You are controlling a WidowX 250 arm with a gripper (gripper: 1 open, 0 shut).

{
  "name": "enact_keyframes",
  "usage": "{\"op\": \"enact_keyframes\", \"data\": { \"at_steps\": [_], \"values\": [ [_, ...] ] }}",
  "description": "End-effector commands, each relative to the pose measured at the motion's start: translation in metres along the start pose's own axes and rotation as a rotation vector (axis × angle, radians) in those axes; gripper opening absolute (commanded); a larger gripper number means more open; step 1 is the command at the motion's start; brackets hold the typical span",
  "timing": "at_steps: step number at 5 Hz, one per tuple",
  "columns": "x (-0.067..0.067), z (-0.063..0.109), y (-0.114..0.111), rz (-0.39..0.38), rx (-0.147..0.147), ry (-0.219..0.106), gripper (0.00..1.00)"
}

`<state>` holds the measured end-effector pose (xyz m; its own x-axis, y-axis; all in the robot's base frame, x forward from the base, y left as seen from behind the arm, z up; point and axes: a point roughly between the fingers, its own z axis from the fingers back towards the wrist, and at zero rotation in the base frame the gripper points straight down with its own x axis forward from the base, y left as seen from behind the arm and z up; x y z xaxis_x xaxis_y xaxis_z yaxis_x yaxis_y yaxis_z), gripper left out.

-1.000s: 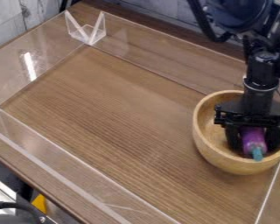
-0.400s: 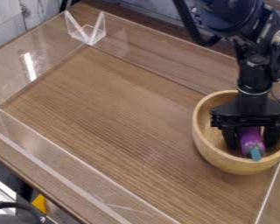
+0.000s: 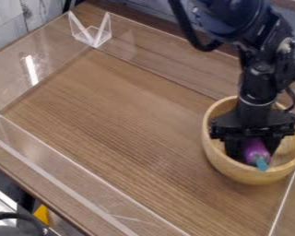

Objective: Put the purple eggplant in the brown bowl

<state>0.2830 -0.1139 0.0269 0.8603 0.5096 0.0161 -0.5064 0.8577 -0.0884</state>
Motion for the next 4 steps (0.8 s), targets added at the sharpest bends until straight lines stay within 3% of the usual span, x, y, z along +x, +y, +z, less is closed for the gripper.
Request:
{"op": "enact_keyframes", "data": {
  "at_steps": [1, 2, 4],
  "values": [
    [0.002, -0.001, -0.003, -0.047, 0.002, -0.009, 1.0],
    [0.006, -0.007, -0.005, -0.086, 0.01, -0.008, 1.0],
    [0.011, 0.014, -0.003, 0.075, 0.025, -0.024, 1.0]
  ]
}}
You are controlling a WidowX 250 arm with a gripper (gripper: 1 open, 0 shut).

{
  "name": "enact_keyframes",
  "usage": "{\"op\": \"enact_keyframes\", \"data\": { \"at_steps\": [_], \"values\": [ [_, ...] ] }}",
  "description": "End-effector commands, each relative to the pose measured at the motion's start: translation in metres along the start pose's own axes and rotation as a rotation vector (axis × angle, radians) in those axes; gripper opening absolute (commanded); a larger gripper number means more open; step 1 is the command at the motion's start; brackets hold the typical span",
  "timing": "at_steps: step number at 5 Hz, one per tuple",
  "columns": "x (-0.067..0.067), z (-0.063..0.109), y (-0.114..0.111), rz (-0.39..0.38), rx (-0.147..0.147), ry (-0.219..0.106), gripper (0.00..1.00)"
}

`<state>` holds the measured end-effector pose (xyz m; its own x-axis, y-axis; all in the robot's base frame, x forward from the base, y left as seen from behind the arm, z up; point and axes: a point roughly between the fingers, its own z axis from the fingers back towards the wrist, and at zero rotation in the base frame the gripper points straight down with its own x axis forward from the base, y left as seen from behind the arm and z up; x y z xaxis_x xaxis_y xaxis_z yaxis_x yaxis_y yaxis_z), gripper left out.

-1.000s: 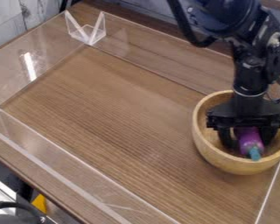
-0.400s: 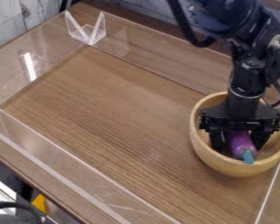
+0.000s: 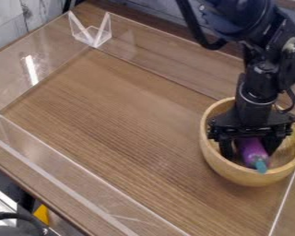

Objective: Put the purple eggplant in the brown bowl

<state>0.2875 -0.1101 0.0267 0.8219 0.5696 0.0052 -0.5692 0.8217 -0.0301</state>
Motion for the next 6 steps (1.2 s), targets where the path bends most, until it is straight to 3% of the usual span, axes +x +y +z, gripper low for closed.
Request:
{"op": "enact_keyframes", "data": {
  "at_steps": [1, 2, 5, 6],
  "values": [
    [0.0, 0.015, 0.003, -0.073, -0.03, -0.028, 1.0],
    [-0.005, 0.015, 0.007, -0.15, -0.032, -0.024, 0.0],
    [0.001, 0.046, -0.004, -0.124, -0.04, -0.022, 0.0],
    [0.006, 0.043, -0.016, -0.101, -0.044, -0.025, 0.0]
  ]
}}
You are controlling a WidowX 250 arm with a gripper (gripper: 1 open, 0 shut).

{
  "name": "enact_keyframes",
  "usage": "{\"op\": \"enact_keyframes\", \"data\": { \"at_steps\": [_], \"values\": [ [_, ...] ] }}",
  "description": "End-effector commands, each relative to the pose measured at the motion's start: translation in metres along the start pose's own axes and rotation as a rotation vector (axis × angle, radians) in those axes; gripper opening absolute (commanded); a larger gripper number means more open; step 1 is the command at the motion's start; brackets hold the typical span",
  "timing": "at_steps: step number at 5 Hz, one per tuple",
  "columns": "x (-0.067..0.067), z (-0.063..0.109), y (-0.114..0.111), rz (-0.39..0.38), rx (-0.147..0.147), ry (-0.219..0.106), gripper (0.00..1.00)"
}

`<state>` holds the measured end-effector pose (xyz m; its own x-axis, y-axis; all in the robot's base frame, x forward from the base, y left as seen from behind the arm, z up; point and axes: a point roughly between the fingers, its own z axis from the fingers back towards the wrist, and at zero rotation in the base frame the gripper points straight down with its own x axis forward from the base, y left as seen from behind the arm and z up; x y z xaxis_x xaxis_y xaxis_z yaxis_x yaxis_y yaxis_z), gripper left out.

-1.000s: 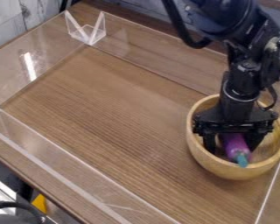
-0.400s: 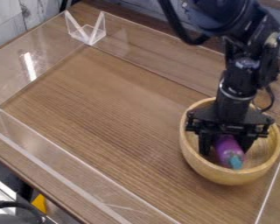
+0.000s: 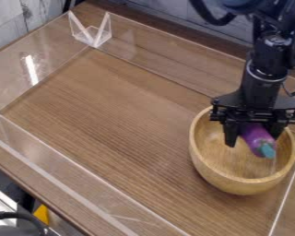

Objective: Put the purple eggplant in the brown bowl

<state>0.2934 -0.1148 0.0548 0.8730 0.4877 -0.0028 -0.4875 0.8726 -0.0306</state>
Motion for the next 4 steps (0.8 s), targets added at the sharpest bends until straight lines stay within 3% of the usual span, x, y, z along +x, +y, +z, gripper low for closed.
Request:
{"op": "enact_keyframes", "data": {
  "at_steps": [1, 3, 4],
  "values": [
    [0.01, 0.013, -0.013, 0.015, -0.044, -0.042, 0.0],
    [0.012, 0.034, -0.019, -0.085, -0.049, -0.04, 0.0],
    [0.015, 0.034, -0.019, -0.089, -0.051, -0.043, 0.0]
  ]
}}
